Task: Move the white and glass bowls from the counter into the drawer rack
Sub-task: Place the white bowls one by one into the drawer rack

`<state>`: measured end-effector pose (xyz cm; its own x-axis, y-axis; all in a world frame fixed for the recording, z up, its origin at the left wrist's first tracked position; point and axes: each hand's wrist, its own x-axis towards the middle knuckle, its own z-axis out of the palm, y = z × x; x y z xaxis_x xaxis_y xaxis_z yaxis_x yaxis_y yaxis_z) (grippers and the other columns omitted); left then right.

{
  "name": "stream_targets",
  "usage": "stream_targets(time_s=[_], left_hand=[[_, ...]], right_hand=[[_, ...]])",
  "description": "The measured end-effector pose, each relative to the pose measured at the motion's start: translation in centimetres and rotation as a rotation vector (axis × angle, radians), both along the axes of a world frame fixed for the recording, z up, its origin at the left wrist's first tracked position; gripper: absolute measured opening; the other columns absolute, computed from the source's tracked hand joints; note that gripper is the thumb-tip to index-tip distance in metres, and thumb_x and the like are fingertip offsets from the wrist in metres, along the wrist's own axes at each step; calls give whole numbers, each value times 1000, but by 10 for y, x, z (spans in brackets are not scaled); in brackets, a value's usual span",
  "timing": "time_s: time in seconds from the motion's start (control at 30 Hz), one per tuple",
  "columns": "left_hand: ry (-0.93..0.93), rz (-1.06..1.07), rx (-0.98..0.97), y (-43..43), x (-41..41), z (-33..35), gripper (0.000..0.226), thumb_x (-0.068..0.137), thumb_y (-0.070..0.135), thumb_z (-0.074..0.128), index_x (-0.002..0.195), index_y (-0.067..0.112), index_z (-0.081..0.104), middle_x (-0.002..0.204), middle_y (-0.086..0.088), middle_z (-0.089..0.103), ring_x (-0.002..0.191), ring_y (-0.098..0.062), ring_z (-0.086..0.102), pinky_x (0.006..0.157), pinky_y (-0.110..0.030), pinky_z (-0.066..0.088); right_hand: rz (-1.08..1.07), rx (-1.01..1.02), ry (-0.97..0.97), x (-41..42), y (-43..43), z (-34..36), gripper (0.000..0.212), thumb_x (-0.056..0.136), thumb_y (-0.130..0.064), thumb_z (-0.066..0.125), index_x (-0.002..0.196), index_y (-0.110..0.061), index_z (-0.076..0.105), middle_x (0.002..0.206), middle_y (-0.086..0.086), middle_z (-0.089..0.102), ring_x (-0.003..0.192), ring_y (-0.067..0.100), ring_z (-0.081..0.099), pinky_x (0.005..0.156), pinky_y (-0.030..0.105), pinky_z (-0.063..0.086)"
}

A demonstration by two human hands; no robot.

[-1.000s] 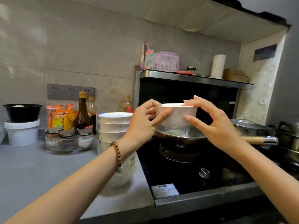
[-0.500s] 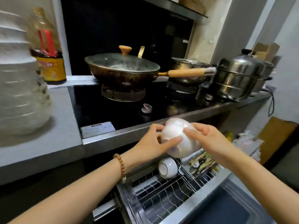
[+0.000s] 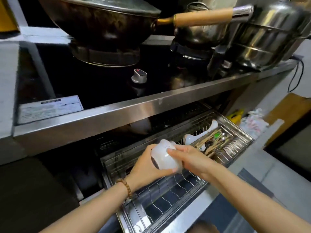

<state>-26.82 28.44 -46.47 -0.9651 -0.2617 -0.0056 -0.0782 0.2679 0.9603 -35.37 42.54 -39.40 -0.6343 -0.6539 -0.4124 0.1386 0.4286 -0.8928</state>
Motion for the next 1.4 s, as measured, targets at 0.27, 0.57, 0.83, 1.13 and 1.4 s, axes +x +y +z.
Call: stream_targets(time_s=[0.27, 0.57, 0.83, 1.13, 1.4], left_hand=[[-80, 151, -38, -31, -22, -54, 101, 37, 59, 87, 125, 33, 44, 121, 17, 57, 109, -1, 56, 93, -26, 49], [-118, 92, -116, -26, -60, -79, 102, 41, 51, 88, 129, 32, 41, 121, 15, 56, 109, -6, 54, 91, -25, 47], [-138, 89, -83, -24, -71, -109, 100, 40, 48, 89, 126, 36, 39, 119, 15, 54, 108, -5, 54, 90, -19, 44], [-186, 41, -5, -24, -81, -120, 97, 45, 47, 89, 127, 37, 39, 119, 14, 57, 109, -6, 56, 92, -31, 51], [-169, 45, -155, -22, -90, -121, 95, 45, 57, 85, 127, 34, 44, 113, 18, 47, 99, -1, 47, 77, -11, 38]], right_hand=[[48, 190, 311, -63, -14, -30, 42, 99, -43, 33, 123, -22, 59, 129, -6, 57, 122, 11, 50, 97, 27, 37], [195, 346, 195, -87, -18, -69, 60, 98, -53, 20, 148, -21, 27, 156, 0, 24, 144, 16, 19, 115, 35, 12], [324, 433, 446, -99, -22, -109, 52, 98, -39, 41, 146, -24, 32, 159, 9, 11, 147, 19, 5, 119, 39, 8], [220, 396, 402, -103, -15, -131, 67, 94, -39, 49, 150, -30, 13, 160, 0, -5, 147, 19, -7, 119, 44, 5], [167, 340, 319, -106, -16, -133, 67, 92, -33, 56, 149, -28, 21, 159, -1, -13, 147, 20, -4, 119, 41, 11]])
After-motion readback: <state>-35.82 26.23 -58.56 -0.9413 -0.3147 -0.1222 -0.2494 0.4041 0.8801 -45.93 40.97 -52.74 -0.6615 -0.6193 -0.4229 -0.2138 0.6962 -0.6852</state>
